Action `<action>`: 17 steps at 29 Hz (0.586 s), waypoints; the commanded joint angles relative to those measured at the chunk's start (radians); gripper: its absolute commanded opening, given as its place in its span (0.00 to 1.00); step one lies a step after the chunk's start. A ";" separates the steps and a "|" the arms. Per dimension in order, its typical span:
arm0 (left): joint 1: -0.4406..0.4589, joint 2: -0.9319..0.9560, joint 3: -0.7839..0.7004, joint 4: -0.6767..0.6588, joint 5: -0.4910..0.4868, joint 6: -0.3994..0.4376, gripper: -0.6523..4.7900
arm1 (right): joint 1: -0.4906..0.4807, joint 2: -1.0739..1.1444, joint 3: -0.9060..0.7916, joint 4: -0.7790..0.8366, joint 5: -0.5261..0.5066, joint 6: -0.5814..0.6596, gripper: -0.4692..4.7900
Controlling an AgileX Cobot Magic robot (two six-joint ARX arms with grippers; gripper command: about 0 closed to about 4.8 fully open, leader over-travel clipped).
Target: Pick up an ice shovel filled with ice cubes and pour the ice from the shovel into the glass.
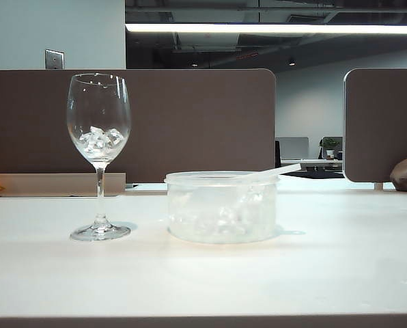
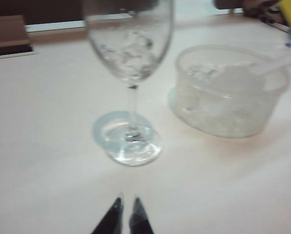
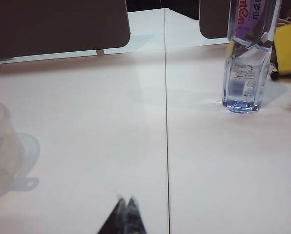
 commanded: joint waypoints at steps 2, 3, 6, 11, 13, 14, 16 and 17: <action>0.127 0.001 0.000 -0.002 0.002 0.002 0.17 | 0.000 0.001 -0.007 0.009 -0.002 0.004 0.08; 0.155 0.001 0.000 -0.002 0.002 0.002 0.17 | 0.000 0.001 -0.007 0.009 -0.002 0.004 0.08; 0.242 0.001 0.000 -0.002 0.002 0.002 0.17 | 0.000 0.001 -0.007 0.009 -0.001 0.004 0.08; 0.322 0.001 0.000 -0.002 0.002 0.002 0.17 | 0.000 0.001 -0.007 0.006 -0.002 0.004 0.08; 0.334 0.001 0.000 -0.002 0.002 0.002 0.17 | 0.000 0.001 -0.007 0.006 -0.001 0.004 0.08; 0.340 0.001 0.000 -0.002 0.002 0.002 0.17 | 0.000 0.001 -0.007 0.006 -0.001 0.004 0.08; 0.360 0.000 0.000 -0.002 0.002 0.002 0.17 | 0.000 0.001 -0.007 0.006 -0.002 0.004 0.08; 0.372 0.000 0.000 -0.002 0.002 0.002 0.17 | 0.000 0.001 -0.007 0.006 -0.002 0.004 0.08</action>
